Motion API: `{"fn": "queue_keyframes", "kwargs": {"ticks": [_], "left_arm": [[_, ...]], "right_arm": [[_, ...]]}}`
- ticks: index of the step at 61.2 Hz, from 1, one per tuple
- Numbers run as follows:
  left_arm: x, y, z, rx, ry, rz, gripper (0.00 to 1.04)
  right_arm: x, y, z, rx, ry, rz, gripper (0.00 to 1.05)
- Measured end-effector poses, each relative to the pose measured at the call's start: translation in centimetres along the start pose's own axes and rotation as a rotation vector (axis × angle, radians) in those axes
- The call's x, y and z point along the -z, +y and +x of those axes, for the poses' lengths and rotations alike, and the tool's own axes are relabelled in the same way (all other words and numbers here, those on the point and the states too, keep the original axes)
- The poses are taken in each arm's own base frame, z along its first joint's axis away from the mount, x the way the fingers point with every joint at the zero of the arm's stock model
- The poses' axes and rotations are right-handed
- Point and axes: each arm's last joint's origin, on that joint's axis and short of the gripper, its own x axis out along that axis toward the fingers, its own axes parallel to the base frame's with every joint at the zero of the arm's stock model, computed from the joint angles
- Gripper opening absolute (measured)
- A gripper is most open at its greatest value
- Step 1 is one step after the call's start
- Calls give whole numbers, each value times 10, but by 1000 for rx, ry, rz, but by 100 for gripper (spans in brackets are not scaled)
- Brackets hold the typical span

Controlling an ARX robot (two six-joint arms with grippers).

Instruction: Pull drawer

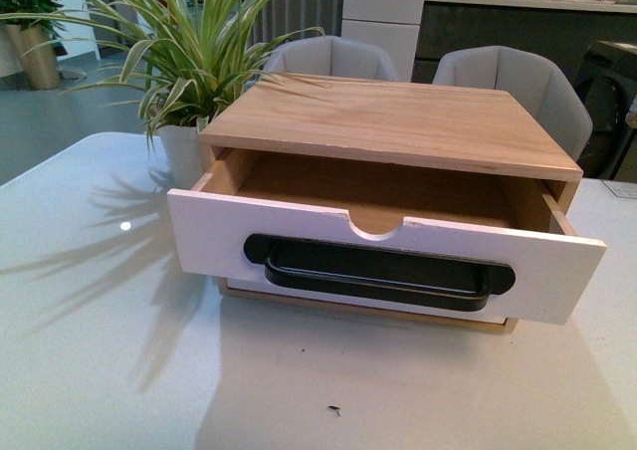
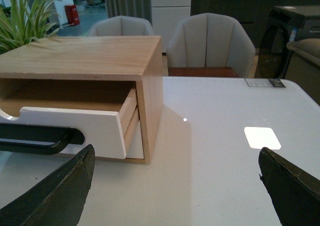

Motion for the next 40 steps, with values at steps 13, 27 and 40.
{"fn": "queue_keyframes", "kwargs": {"ticks": [13,27,40], "left_arm": [[0,0,0,0,0,0,97],[0,0,0,0,0,0,97],[0,0,0,0,0,0,97]], "right_arm": [[0,0,0,0,0,0,96],[0,0,0,0,0,0,96],[0,0,0,0,0,0,96]]}}
